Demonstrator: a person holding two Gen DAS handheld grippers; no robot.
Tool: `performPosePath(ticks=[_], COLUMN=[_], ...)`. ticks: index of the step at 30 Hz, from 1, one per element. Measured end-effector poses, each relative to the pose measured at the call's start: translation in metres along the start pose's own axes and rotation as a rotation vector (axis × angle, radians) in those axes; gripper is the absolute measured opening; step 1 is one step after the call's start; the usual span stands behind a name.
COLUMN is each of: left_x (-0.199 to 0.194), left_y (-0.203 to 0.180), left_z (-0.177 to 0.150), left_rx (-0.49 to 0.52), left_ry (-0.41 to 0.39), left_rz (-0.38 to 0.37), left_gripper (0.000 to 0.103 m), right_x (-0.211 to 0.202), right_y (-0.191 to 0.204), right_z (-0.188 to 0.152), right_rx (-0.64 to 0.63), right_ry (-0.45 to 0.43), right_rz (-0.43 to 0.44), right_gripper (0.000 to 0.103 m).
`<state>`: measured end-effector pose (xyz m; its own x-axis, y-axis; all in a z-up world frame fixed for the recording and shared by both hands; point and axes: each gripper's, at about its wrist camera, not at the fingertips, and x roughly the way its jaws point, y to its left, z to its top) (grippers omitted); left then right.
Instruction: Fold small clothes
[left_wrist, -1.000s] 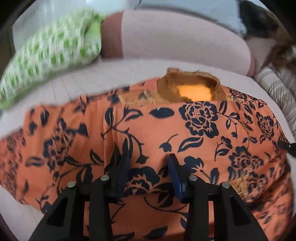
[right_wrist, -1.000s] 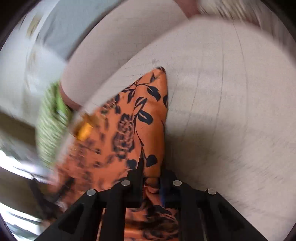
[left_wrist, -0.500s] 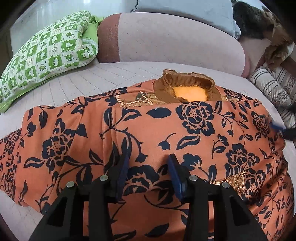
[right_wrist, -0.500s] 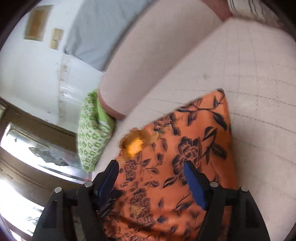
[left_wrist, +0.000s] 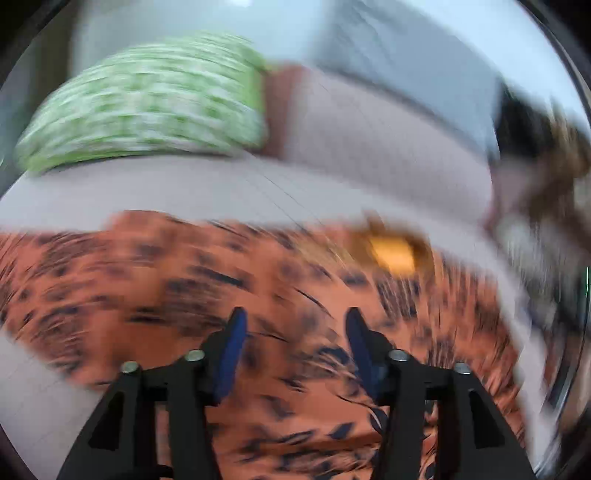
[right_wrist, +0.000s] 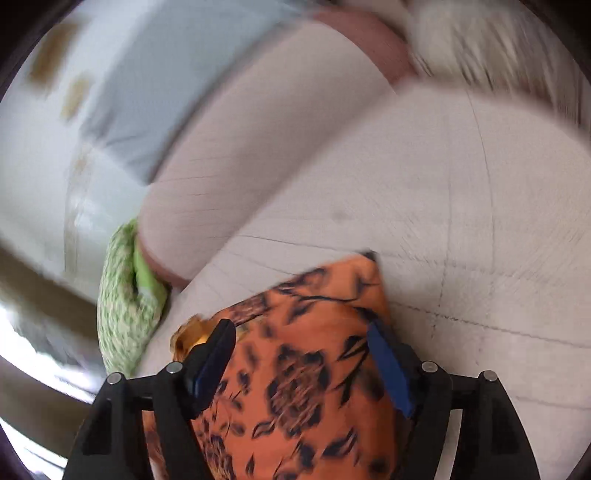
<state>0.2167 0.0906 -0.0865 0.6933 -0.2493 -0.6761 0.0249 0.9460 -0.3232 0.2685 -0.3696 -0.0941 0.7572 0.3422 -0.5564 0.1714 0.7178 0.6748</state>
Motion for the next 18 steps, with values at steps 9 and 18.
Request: performPosePath(ticks=[9, 18], left_x=[-0.090, -0.069], left_y=[0.274, 0.359], left_z=[0.003, 0.010], left_rx=[-0.659, -0.834], left_ry=[-0.159, -0.166], left_rz=[0.247, 0.190], left_gripper=[0.072, 0.071], right_x=[-0.068, -0.072], right_y=[0.024, 0.038], right_z=[-0.111, -0.143], right_rx=[-0.101, -0.099], right_ry=[0.089, 0.113], right_rz=[0.024, 0.000], right_gripper=[0.080, 0.080])
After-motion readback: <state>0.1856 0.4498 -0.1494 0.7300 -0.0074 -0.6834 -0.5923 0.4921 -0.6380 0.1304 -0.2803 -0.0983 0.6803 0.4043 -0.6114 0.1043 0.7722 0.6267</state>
